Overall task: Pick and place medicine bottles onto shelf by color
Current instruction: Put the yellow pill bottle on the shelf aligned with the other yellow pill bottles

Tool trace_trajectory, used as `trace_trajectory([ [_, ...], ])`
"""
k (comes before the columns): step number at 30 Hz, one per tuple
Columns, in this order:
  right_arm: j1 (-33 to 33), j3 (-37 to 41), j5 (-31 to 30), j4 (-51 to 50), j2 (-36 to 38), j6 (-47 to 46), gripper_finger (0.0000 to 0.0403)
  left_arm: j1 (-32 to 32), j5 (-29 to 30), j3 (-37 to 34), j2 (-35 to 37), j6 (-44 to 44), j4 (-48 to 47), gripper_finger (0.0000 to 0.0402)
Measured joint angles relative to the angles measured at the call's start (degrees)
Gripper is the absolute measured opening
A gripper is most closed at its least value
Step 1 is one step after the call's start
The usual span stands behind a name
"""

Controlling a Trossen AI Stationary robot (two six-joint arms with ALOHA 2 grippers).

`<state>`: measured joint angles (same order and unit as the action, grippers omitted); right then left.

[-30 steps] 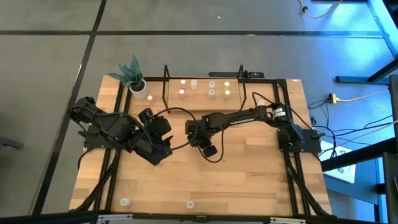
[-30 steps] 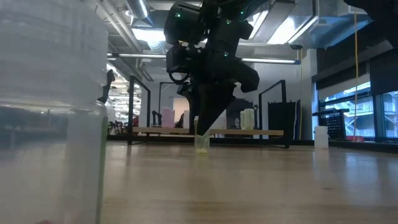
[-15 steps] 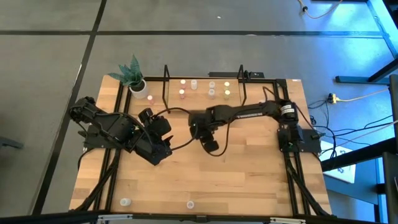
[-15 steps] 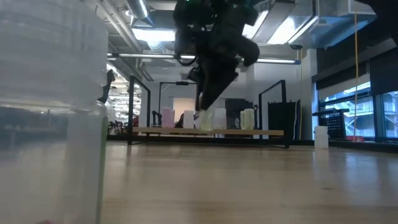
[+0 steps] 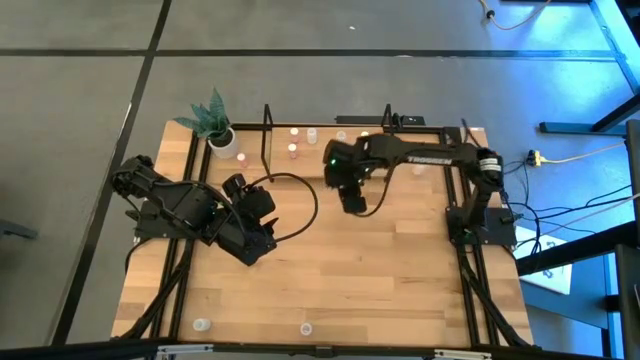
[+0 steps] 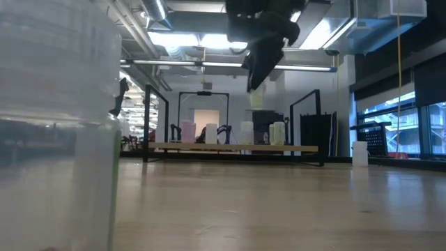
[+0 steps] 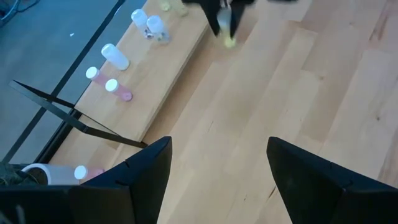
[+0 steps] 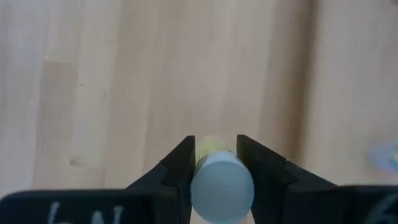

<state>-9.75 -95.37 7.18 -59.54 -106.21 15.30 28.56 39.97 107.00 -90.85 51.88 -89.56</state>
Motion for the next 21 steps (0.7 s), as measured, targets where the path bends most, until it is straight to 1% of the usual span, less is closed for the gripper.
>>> trace_trajectory([
  [5, -3.23, 0.00, -0.04, -2.63, 3.27, -0.14, 0.0107, -0.02, 0.02, -0.01, 0.00, 0.00, 0.01, 0.0257],
  [10, -5.39, 0.34, 0.02, -4.47, 4.45, -1.54, 0.0117, 0.00, 1.40, -0.02, 0.00, 0.00, 0.02, 0.0257],
  [12, -5.75, 2.95, 0.03, -3.62, 5.35, -1.81, 0.0118, -0.02, 2.03, -0.02, 0.00, 0.02, 0.02, 0.0257],
  [16, -6.35, 12.08, -0.37, 2.14, 8.83, -3.31, 0.0112, -0.02, 2.83, -0.01, 0.00, 0.05, 0.04, 0.0257],
  [18, -6.54, 15.05, -3.33, 5.69, 10.57, -4.38, 0.0109, -0.03, 3.10, -0.02, 0.00, 0.07, 0.15, 0.0257],
  [21, -7.04, 16.33, -9.79, 7.97, 12.83, -7.55, 0.0112, -0.37, 4.02, -0.01, 0.02, 0.09, 0.24, 0.0257],
])
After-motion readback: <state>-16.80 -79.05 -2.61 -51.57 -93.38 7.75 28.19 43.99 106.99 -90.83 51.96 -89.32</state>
